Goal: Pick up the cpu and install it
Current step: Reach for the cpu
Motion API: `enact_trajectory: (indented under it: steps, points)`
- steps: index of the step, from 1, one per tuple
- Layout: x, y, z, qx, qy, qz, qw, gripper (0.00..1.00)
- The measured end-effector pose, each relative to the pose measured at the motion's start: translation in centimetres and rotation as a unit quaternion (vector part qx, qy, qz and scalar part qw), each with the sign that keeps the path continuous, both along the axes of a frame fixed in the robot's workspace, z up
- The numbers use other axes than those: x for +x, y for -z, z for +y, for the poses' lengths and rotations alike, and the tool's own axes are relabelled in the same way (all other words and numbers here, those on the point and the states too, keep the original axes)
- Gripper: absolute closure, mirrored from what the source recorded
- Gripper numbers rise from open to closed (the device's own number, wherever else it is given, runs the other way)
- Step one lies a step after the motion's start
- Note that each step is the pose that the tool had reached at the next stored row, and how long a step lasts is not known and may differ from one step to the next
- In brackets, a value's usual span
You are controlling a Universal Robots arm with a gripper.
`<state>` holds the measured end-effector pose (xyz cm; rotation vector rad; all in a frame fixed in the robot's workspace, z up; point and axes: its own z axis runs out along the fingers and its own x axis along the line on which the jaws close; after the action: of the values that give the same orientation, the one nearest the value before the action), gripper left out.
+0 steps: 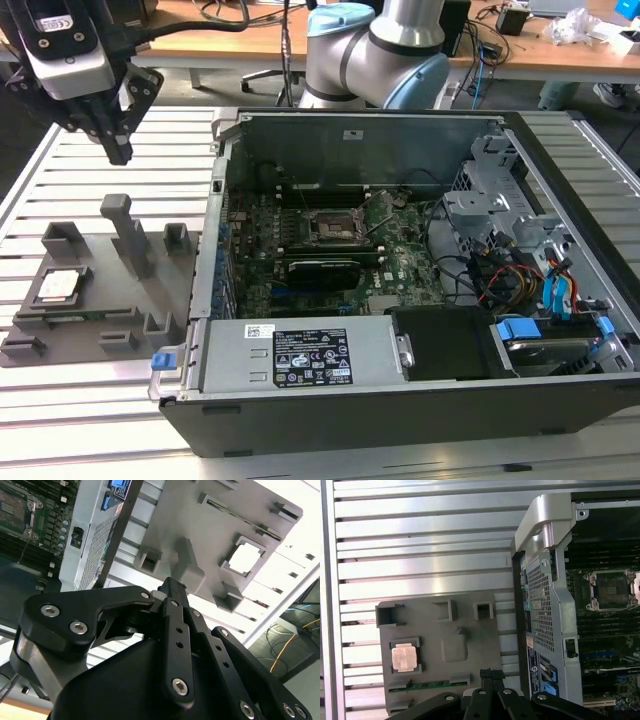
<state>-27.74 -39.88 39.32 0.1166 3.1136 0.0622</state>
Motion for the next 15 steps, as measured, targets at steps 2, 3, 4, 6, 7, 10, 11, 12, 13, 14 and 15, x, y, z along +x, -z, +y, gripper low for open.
enact_trajectory:
  steps: [2,3,4,6,7,10,11,12,13,14,15]
  points:
    - [-0.11,0.00,0.00,-0.0003,0.000,0.0000,1.0000,0.89]
    - [-0.17,0.00,0.00,-0.0004,0.000,0.0000,1.0000,0.89]
    - [-0.31,0.00,0.00,-0.0006,0.000,0.0000,1.0000,0.89]
    - [-0.55,0.00,0.00,-0.0008,0.000,0.0000,1.0000,0.89]
    - [-0.70,0.00,0.00,-0.0010,0.000,0.0000,1.0000,0.89]
    - [-1.21,0.01,0.00,-0.0013,0.000,0.0000,1.0000,0.89]
    - [-1.38,0.01,0.00,-0.0013,0.000,-0.0001,1.0000,0.89]
    - [-1.52,0.01,0.00,-0.0014,0.000,0.0000,1.0000,0.89]
    - [-1.67,0.00,0.00,-0.0014,0.000,0.0000,1.0000,0.89]
    - [-1.82,0.01,0.00,-0.0014,0.000,0.0000,1.0000,0.89]
    - [-1.92,0.01,0.00,-0.0014,0.000,0.0000,1.0000,0.89]
